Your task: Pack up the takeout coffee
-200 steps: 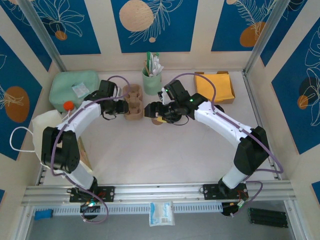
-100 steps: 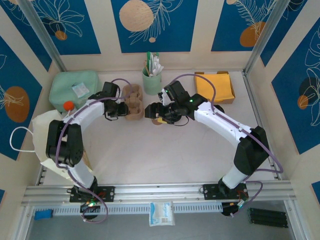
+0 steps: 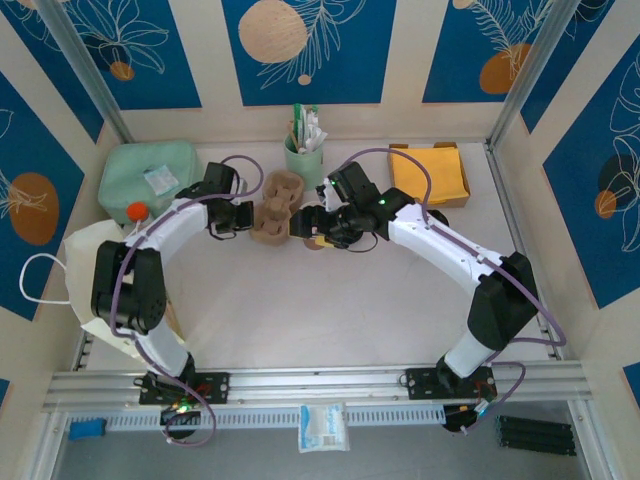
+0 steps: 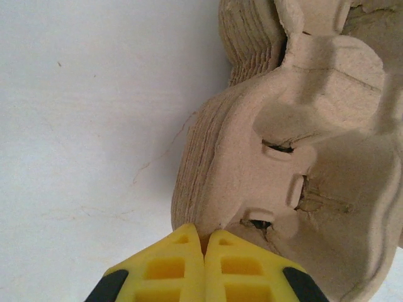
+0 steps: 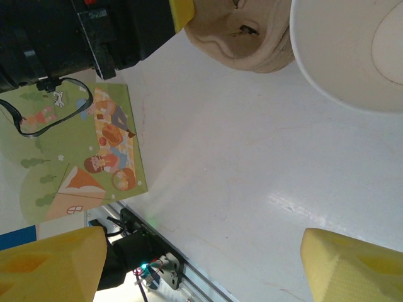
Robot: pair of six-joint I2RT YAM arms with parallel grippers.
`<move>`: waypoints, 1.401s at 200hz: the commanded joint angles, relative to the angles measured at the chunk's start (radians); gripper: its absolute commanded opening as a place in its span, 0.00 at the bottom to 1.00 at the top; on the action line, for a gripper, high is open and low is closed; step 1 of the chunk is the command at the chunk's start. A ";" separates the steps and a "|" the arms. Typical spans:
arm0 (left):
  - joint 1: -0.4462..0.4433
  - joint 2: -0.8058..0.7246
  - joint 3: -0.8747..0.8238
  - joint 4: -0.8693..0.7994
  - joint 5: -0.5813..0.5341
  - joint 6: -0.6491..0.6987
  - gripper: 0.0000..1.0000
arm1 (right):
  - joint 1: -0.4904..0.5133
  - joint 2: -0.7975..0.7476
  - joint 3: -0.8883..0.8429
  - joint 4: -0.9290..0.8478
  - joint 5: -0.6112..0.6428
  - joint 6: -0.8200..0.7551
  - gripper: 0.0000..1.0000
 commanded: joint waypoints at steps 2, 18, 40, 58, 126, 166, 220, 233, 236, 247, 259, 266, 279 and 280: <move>0.014 -0.068 0.010 -0.038 -0.015 -0.001 0.00 | 0.003 0.000 -0.003 0.004 -0.024 0.000 0.81; 0.018 -0.096 -0.003 -0.047 -0.021 -0.006 0.00 | 0.006 0.007 0.004 0.002 -0.031 -0.004 0.81; 0.028 -0.139 -0.037 -0.048 -0.023 -0.020 0.00 | 0.011 0.016 0.014 0.003 -0.035 -0.006 0.81; 0.036 -0.176 -0.069 -0.042 -0.022 -0.036 0.00 | 0.016 0.027 0.028 -0.002 -0.034 -0.012 0.81; 0.051 -0.317 -0.281 0.062 0.015 -0.195 0.00 | 0.056 0.091 0.048 0.074 -0.052 0.074 0.76; 0.050 -0.416 -0.414 0.155 0.024 -0.315 0.00 | 0.092 0.120 0.017 0.184 -0.047 0.188 0.69; 0.051 -0.480 -0.478 0.189 0.017 -0.382 0.03 | 0.148 0.157 -0.048 0.300 0.039 0.312 0.62; 0.051 -0.493 -0.489 0.197 0.019 -0.394 0.03 | 0.162 0.162 -0.065 0.318 0.067 0.339 0.62; 0.050 -0.495 -0.493 0.199 0.020 -0.396 0.03 | 0.166 0.164 -0.068 0.321 0.074 0.345 0.61; 0.050 -0.502 -0.499 0.201 0.020 -0.400 0.03 | 0.177 0.170 -0.077 0.330 0.094 0.364 0.61; 0.051 -0.508 -0.504 0.202 0.022 -0.401 0.03 | 0.185 0.181 -0.084 0.338 0.111 0.382 0.59; 0.050 -0.510 -0.508 0.203 0.024 -0.404 0.03 | 0.189 0.188 -0.085 0.342 0.120 0.390 0.58; 0.050 -0.514 -0.517 0.208 0.029 -0.409 0.03 | 0.191 0.205 -0.085 0.353 0.122 0.401 0.57; 0.051 -0.514 -0.517 0.209 0.029 -0.410 0.03 | 0.192 0.207 -0.085 0.354 0.122 0.403 0.57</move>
